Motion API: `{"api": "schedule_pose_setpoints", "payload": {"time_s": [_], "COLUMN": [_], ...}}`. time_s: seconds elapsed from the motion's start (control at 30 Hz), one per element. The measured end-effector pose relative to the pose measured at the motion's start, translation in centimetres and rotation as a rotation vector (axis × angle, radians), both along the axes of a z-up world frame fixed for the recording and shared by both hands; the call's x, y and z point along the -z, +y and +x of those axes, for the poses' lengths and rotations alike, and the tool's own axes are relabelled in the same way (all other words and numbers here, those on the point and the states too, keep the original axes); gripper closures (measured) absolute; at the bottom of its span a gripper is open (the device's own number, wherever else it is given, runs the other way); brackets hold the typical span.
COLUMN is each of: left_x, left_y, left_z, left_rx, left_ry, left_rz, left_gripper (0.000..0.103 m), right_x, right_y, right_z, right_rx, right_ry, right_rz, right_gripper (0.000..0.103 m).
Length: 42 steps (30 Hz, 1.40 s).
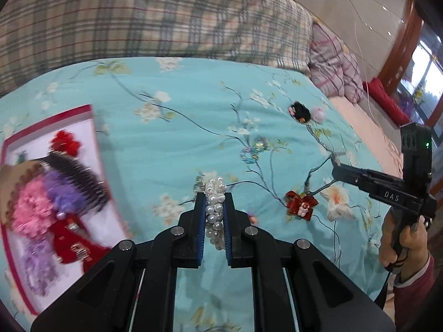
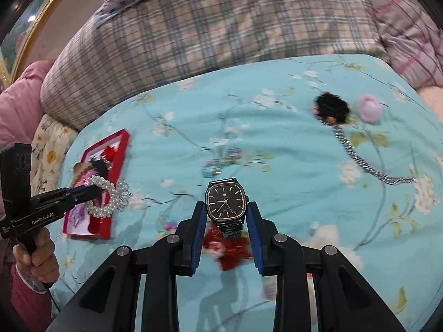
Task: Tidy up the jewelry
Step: 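Carry the pearl bracelet and wristwatch over the tray and lower them in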
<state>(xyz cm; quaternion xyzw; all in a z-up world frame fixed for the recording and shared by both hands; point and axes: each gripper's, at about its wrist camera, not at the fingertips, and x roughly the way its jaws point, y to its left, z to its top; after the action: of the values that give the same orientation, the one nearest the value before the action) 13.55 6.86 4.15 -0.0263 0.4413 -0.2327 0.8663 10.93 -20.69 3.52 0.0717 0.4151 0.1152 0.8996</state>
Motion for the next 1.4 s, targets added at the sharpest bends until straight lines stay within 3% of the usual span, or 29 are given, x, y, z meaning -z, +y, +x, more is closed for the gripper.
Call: {"api": "schedule_pose_setpoints", "payload": {"time_s": [0.37, 0.87, 1.17, 1.4], "left_x": [-1.5, -0.2, 2.1, 4.0], "left_y": [9.1, 18.7, 20.8, 21.0], "left_z": [-2.8, -4.8, -4.6, -4.4], "left_rx": [-0.161, -0.337, -0.354, -0.352], "left_ry": [-0.038, -0.02, 0.031, 0.065], "left_rz": [-0.019, -0.042, -0.052, -0.051], "left_gripper": [0.094, 0.094, 0.094, 0.094], "right_x": [-0.8, -0.6, 2.0, 4.1], "right_y": [9.8, 21.7, 26.3, 27.3], "right_z": [0.7, 1.6, 2.1, 2.7], "right_rx": [-0.177, -0.377, -0.441, -0.446], "right_ry": [-0.002, 0.018, 0.07, 0.119], "right_rz": [0.018, 0.055, 0.045, 0.031], "right_gripper": [0.073, 0.073, 0.073, 0.073]}}
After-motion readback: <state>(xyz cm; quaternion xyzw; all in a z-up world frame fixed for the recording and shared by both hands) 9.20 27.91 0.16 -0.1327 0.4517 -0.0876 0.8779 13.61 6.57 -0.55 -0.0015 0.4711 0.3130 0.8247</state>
